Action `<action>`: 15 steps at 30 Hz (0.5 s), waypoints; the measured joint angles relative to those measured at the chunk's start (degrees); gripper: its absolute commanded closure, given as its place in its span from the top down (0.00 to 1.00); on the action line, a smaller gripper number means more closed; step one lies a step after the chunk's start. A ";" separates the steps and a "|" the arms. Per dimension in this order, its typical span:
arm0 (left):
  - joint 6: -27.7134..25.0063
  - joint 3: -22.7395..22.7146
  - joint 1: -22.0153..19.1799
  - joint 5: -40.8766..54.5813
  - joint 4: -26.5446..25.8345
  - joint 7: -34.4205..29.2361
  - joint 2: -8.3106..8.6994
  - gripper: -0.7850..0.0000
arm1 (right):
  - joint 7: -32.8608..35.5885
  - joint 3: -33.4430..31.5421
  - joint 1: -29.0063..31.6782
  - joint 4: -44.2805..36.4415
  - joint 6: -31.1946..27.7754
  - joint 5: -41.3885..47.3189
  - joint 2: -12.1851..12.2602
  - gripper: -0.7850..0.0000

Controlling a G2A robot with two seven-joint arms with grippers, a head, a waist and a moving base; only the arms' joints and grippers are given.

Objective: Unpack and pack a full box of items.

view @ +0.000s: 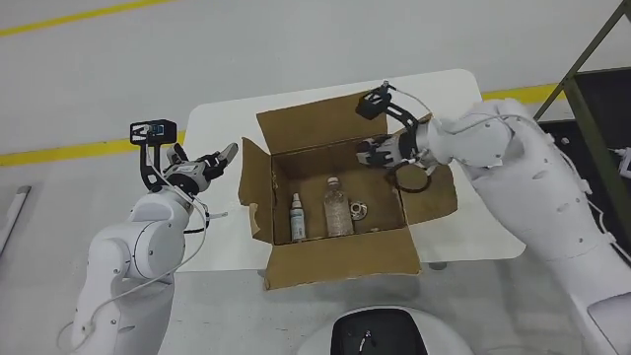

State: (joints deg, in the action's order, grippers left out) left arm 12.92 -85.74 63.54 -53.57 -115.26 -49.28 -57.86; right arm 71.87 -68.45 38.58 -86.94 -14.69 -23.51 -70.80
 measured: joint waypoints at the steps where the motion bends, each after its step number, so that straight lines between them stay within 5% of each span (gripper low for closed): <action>1: 0.00 0.00 0.00 0.00 0.00 0.00 0.00 1.00 | 0.42 -3.03 1.57 -1.72 -1.96 1.43 0.64 0.00; 9: 0.00 0.00 0.00 0.00 0.00 0.00 0.00 1.00 | 0.34 -23.51 13.50 -9.09 -10.80 5.27 4.47 0.00; 15: 0.00 0.00 0.00 0.00 0.00 0.00 0.00 1.00 | 0.56 -31.24 20.00 -10.96 -11.22 4.94 5.93 0.00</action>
State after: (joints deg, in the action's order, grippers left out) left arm 12.92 -85.74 63.54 -53.57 -115.26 -49.28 -57.87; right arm 72.44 -99.69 58.58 -97.90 -25.92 -18.58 -64.86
